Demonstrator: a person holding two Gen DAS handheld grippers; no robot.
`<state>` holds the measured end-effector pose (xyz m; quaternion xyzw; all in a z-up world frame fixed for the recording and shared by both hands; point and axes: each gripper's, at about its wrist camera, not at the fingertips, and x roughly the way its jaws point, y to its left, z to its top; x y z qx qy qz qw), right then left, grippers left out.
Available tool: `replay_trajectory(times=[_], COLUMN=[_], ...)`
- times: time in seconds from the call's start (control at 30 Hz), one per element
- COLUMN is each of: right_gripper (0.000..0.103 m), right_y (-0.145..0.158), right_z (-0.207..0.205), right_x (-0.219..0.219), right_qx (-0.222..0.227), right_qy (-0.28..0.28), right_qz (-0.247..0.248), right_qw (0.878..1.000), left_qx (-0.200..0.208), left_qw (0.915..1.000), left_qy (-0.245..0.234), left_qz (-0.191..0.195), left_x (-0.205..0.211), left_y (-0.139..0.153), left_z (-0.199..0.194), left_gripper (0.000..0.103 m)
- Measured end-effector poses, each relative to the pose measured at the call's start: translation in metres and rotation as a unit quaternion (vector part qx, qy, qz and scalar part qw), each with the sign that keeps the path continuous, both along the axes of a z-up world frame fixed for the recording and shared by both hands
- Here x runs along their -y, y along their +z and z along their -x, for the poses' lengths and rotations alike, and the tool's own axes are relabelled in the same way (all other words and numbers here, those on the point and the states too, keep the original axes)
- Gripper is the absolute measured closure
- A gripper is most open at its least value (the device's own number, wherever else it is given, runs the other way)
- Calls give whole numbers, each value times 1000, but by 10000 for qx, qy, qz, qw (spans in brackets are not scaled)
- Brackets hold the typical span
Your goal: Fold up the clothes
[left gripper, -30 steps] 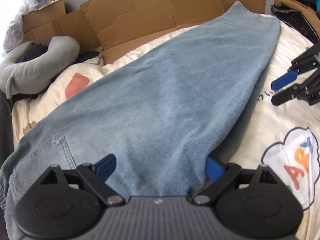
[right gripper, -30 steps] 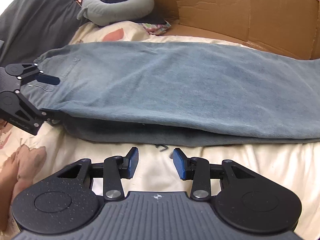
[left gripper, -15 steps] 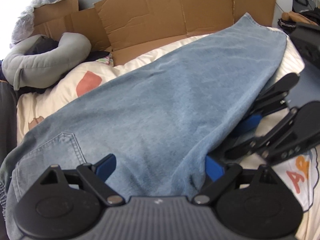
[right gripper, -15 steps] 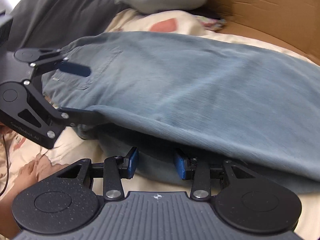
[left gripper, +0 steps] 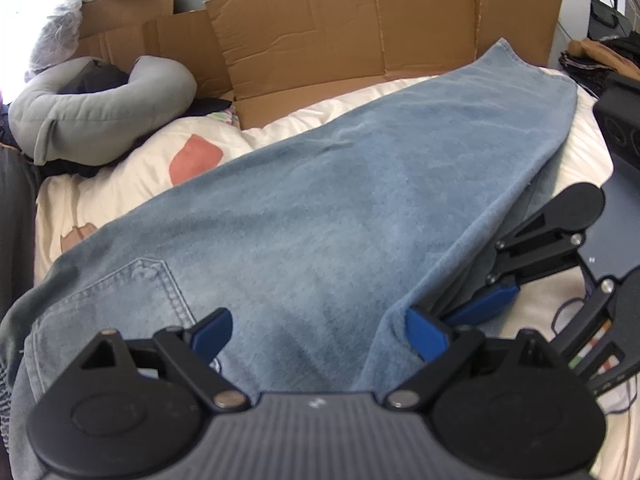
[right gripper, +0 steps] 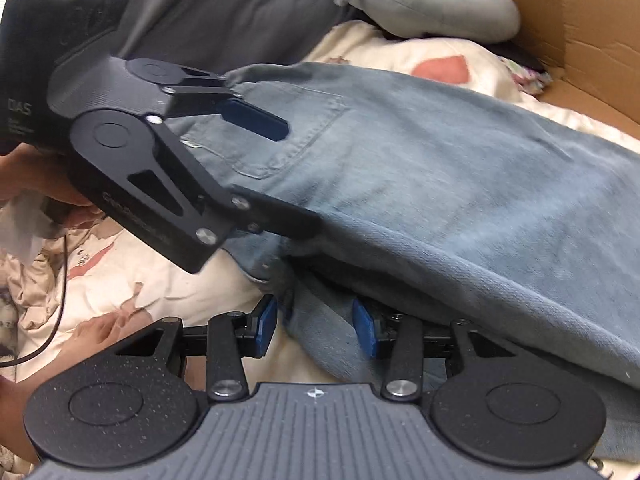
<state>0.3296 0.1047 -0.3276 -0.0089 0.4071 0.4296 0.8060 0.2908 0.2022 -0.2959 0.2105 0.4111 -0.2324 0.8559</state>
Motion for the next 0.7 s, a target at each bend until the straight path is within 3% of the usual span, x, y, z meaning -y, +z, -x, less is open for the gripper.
replay_trajectory(times=[0.37,0.47,0.7], right_gripper=[58,74,83], right_y=[-5,-7,3], right_z=[-3,-4,-1], right_x=[-26,-34,-27], right_qx=[87,-28,-407], right_qy=[277,340,199], right_qz=[69,26,-339], right_qw=[9996,9994,9984], left_qx=[-104,-90,-167], left_qw=[9996,9994,9975], left_qy=[158,312,661], left_qz=[222,83,181], left_x=[-24,-27,-51], left_y=[-5,-7,-4], left_z=[-4,-6,-7], left_gripper=[8,12,13])
